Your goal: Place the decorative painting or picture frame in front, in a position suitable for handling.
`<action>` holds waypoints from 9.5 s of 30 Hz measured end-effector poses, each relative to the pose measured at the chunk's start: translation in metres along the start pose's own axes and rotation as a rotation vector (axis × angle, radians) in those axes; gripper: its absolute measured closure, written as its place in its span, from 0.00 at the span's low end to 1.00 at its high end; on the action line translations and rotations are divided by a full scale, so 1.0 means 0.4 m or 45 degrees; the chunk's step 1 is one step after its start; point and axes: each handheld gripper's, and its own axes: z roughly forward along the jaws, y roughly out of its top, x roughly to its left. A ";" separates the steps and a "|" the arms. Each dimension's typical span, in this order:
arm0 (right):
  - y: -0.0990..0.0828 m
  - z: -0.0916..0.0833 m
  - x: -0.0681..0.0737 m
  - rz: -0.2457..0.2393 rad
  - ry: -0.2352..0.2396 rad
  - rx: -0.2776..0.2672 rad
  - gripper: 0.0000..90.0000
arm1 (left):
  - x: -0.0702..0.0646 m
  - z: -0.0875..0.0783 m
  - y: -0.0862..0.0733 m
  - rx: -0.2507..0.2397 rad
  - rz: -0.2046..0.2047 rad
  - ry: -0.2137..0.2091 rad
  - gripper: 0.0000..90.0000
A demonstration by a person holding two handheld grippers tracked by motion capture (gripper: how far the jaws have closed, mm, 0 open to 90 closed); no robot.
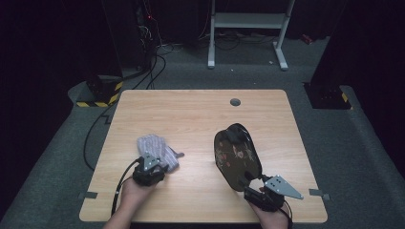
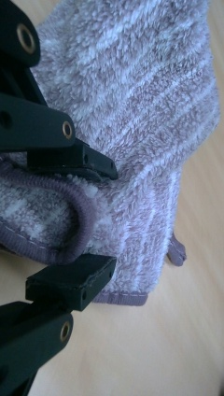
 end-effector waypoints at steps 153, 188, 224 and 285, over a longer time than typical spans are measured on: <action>0.111 0.090 0.097 -0.051 0.155 -0.074 0.90 | -0.013 -0.243 -0.010 -0.823 0.115 -0.123 0.76; 0.025 0.184 0.175 -0.085 0.345 0.013 0.62 | -0.028 -0.276 0.011 -0.919 0.109 -0.255 0.75; 0.011 0.188 0.185 -0.138 0.338 0.006 0.86 | -0.011 -0.128 0.167 -0.748 -0.030 -0.107 0.57; 0.011 0.194 0.212 -0.212 0.316 0.039 0.86 | -0.065 -0.188 0.270 -0.746 -0.028 -0.105 0.76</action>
